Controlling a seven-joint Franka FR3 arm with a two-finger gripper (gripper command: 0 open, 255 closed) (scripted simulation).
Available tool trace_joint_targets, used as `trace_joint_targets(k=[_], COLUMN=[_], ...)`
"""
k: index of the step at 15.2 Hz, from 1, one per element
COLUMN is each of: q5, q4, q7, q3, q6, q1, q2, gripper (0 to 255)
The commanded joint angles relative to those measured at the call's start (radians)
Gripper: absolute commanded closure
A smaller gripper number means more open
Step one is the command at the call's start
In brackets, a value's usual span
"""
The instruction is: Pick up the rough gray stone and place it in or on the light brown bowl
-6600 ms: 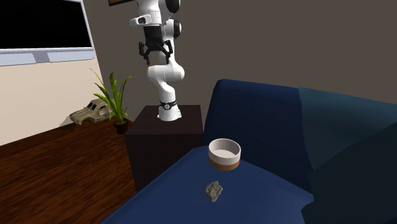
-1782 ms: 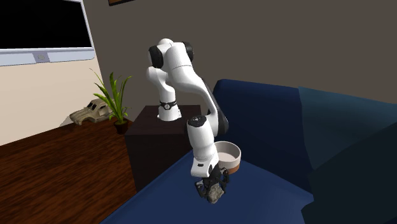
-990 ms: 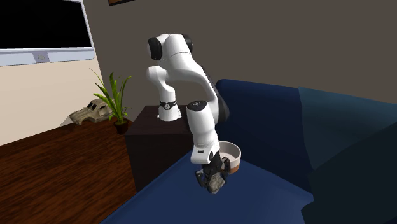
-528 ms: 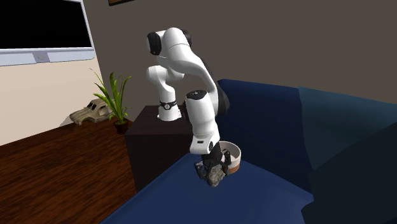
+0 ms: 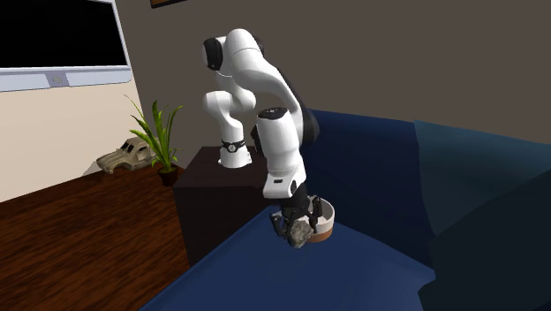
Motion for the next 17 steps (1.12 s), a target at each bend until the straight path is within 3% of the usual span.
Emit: trace_joint_targets(k=[1, 3, 17], q5=[-0.002, -0.002, 0.021], q4=[0.002, 0.002, -0.506], q7=[0.006, 0.008, 0.202], q3=[-0.001, -0.001, 0.062], q6=[-0.018, -0.029, 0.215], q1=[0.002, 0.001, 0.163], q2=[-0.017, -0.027, -0.328], gripper=[255, 255, 255])
